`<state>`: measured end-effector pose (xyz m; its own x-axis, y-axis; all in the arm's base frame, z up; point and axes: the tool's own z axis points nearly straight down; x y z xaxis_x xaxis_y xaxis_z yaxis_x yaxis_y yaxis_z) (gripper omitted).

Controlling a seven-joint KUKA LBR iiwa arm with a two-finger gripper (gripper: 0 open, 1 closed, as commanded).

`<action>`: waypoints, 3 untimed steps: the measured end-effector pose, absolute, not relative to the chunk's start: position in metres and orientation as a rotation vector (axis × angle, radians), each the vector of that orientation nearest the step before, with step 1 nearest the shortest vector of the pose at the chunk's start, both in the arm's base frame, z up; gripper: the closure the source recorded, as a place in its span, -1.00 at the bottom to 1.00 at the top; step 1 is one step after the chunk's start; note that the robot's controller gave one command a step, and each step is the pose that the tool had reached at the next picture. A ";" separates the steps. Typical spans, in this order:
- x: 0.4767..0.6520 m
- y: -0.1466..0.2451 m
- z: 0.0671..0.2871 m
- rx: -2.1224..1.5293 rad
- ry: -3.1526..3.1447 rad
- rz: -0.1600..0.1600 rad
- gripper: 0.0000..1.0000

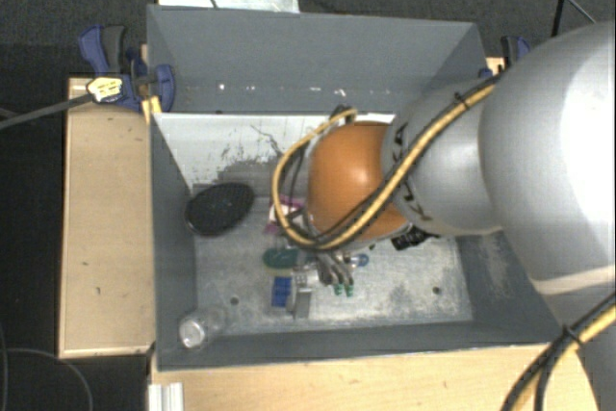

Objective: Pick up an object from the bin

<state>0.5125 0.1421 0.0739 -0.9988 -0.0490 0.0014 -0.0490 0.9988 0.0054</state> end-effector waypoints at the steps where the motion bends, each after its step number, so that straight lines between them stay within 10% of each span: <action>1: 0.506 0.140 0.200 0.082 -3.150 -0.004 1.00; 2: 0.491 0.152 0.151 -0.223 -3.132 0.001 1.00; 3: 0.503 0.147 0.191 -0.243 -3.138 -0.004 1.00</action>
Offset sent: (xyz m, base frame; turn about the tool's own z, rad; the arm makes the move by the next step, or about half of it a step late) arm -0.0083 -0.0022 0.1214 -0.0160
